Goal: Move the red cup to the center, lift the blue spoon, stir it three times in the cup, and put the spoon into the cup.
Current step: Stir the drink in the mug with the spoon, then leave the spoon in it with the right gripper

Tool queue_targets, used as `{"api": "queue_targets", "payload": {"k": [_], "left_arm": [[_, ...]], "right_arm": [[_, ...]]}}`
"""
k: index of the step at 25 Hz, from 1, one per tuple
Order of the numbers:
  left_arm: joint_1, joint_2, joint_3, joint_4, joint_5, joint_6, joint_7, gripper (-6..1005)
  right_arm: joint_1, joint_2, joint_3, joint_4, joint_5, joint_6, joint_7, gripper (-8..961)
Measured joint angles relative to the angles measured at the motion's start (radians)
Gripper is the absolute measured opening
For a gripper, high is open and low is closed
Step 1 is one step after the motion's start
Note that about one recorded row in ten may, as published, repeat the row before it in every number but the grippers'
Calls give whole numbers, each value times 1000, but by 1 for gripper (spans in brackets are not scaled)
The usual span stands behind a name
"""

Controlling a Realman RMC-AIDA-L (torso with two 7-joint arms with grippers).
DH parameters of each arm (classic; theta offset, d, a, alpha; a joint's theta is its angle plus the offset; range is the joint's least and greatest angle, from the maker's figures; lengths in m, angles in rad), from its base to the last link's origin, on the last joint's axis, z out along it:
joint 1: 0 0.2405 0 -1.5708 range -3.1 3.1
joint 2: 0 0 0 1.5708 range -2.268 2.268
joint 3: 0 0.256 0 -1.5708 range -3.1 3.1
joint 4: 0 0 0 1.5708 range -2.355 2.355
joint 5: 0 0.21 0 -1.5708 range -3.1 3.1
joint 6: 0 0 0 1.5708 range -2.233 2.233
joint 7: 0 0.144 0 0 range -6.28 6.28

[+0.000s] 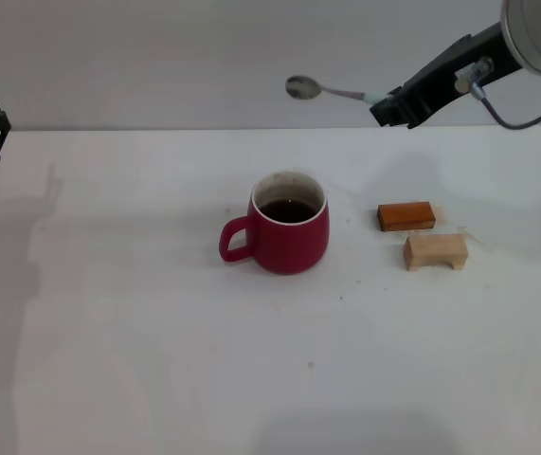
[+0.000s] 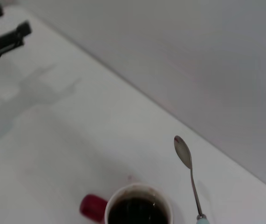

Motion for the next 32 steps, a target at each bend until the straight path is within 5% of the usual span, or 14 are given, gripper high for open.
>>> {"api": "queue_targets", "payload": {"k": [9, 14, 32], "left_arm": [[-3, -1, -1, 0, 0, 1, 0, 847], [-3, -1, -9, -10, 0, 1, 0, 847], [32, -6, 36, -26, 8, 23, 9, 847]], "right_arm": [[219, -84, 97, -334, 19, 95, -140, 132], [304, -107, 117, -444, 3, 124, -195, 133], [356, -71, 83, -550, -77, 157, -251, 132]]}}
